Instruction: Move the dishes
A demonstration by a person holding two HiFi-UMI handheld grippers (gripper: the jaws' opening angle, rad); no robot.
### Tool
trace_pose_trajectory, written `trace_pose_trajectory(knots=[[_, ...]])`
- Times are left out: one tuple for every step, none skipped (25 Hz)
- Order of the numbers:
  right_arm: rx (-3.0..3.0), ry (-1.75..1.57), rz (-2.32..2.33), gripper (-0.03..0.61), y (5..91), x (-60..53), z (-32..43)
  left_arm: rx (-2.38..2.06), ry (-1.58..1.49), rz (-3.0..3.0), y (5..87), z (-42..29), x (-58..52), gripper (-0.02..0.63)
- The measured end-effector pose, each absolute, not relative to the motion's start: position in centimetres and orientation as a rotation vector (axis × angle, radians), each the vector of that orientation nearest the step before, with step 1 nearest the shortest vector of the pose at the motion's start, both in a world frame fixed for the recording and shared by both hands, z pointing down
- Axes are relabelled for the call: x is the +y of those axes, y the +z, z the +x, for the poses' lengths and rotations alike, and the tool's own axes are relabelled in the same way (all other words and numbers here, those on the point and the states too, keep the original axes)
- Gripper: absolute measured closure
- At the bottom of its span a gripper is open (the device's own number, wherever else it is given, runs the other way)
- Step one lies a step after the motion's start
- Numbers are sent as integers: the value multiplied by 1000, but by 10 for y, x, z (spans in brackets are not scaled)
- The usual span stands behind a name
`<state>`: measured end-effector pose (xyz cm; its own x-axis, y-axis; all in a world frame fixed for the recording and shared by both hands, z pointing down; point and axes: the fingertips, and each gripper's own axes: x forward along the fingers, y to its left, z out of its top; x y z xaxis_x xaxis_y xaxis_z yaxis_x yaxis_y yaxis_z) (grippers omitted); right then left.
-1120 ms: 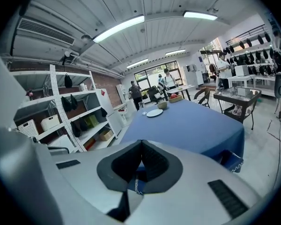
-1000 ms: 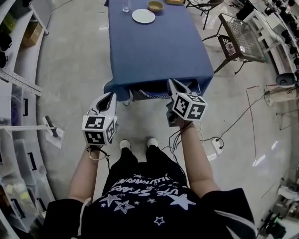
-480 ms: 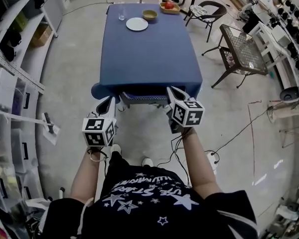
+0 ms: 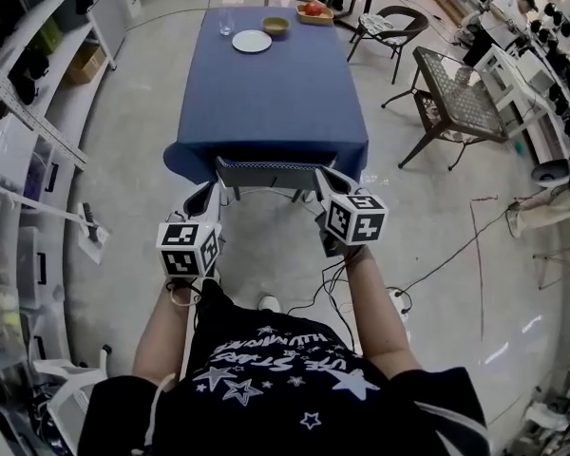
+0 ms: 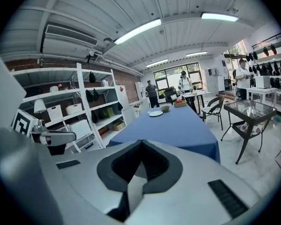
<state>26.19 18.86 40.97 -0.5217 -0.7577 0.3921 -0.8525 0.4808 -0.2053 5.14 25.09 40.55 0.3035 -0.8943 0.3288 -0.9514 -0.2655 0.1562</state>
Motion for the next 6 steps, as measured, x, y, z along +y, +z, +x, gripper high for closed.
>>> trace_pose_trajectory(knots=[[-2483,552,1375,575,410,193,263,-1664,251,2255,405,54,255,591],[-2485,551,1372,575,410,197,264,-1663,251,2257,406,57,259,591],[-2489,548,1369,575,410,201,265,-1663,251,2259,406,59,263,591],[-2494,543,1367,575,409,205,266,-1664,251,2262,406,61,266,591],[-2499,538,1365,575,409,209,266,-1664,251,2266,406,64,269,591],[-2504,532,1363,575,408,212,267,-1665,250,2271,405,66,272,591]])
